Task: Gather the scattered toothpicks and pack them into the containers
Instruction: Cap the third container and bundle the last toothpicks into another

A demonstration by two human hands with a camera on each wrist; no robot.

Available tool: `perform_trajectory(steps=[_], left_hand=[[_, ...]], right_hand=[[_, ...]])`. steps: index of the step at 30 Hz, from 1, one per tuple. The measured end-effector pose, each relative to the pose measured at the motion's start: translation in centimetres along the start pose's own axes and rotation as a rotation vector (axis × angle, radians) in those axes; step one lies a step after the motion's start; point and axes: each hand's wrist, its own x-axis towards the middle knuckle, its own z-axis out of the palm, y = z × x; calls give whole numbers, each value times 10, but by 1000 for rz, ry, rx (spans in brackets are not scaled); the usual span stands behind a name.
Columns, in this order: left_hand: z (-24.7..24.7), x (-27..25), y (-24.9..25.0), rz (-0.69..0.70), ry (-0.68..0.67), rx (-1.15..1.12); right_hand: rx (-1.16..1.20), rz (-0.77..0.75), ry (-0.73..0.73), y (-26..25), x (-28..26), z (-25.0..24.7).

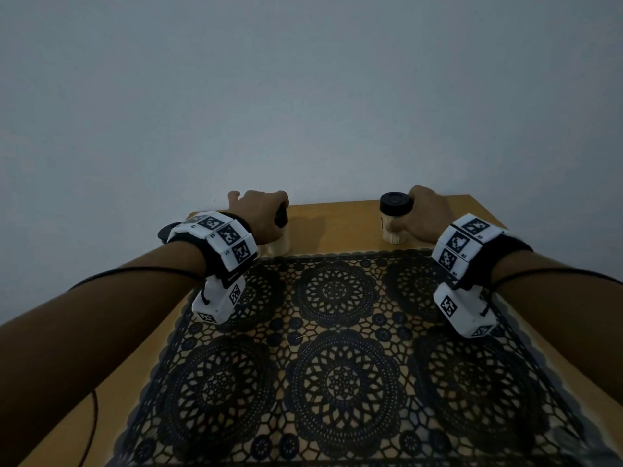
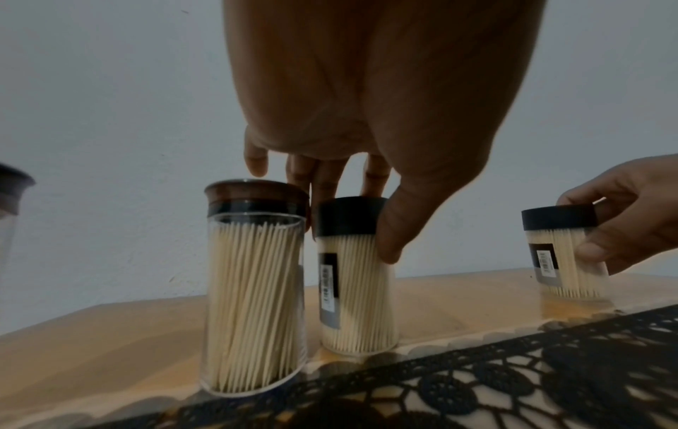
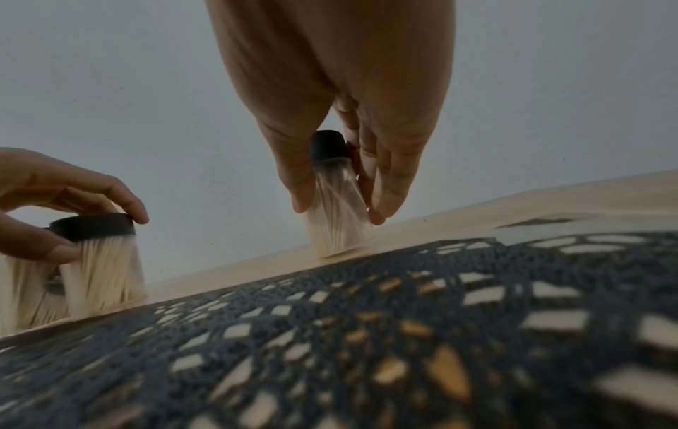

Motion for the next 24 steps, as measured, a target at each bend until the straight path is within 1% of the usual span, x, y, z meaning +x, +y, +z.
perform_trajectory(steps=[6, 11, 15, 20, 24], left_hand=[[-7, 1, 14, 16, -6, -46], [-7, 12, 51, 149, -13, -216], [-2, 26, 81, 188, 13, -265], [3, 39, 106, 193, 6, -292], [5, 41, 111, 190, 15, -290]], right_hand=[[-16, 41, -31, 3, 3, 0], [-14, 71, -40, 4, 2, -2], [-19, 79, -43, 4, 0, -4], [-14, 77, -36, 6, 1, -4], [-16, 73, -29, 7, 1, -3]])
